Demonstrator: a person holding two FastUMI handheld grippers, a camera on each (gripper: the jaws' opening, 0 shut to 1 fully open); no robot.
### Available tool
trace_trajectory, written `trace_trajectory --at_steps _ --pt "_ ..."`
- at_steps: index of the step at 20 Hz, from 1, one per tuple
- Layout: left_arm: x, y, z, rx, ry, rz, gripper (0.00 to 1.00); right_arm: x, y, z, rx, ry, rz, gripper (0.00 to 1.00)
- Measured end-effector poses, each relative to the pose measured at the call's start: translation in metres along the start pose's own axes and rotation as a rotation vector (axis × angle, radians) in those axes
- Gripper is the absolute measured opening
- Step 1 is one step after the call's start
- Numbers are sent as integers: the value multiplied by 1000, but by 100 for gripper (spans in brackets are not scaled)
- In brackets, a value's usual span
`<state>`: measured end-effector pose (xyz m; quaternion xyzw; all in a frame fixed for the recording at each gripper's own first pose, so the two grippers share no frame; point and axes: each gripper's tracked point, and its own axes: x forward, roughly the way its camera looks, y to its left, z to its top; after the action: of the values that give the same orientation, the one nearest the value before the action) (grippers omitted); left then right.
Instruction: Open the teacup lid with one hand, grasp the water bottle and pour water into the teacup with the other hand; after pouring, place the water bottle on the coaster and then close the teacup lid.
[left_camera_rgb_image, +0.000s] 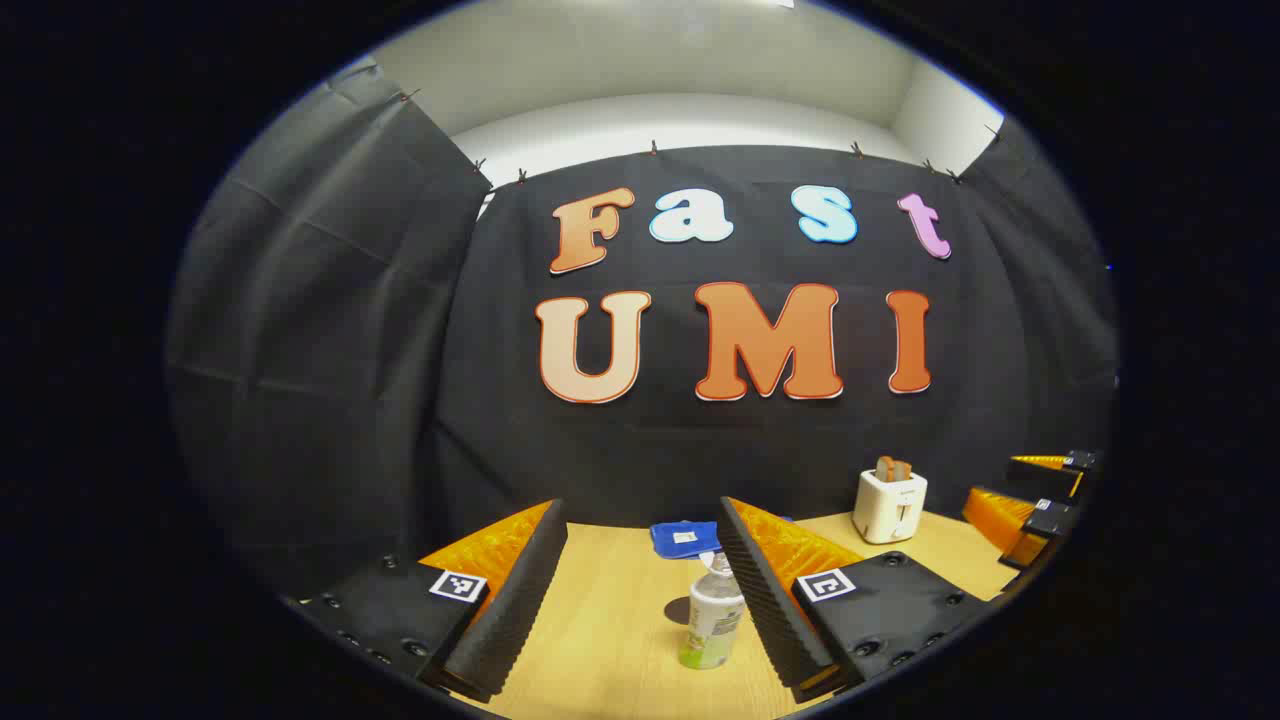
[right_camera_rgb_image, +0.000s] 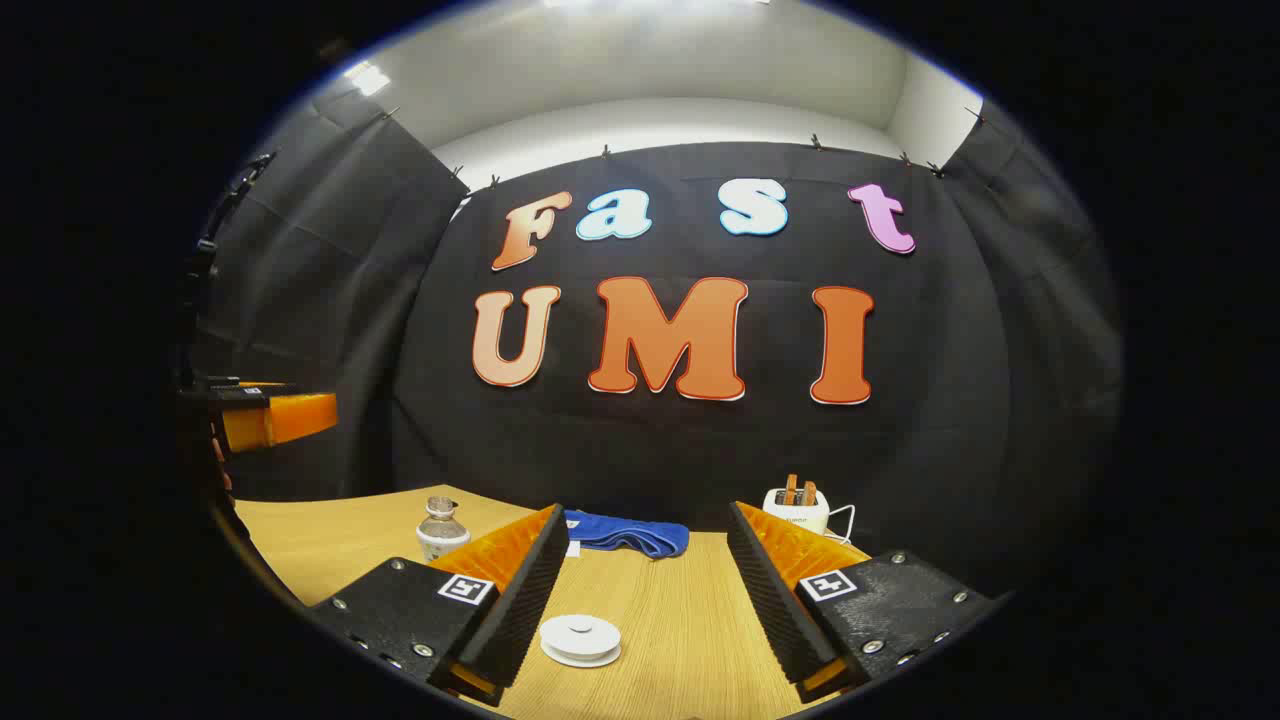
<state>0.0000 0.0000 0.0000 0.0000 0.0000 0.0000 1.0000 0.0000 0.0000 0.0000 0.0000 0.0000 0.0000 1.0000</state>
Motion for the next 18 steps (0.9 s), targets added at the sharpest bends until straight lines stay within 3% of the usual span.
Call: trace_trajectory --at_steps 11,18 --pt "-3 -22 -17 2 10 -32 96 1 5 -20 10 41 13 95" --pt "1 -30 -39 9 29 -77 96 16 29 -56 28 104 93 95"
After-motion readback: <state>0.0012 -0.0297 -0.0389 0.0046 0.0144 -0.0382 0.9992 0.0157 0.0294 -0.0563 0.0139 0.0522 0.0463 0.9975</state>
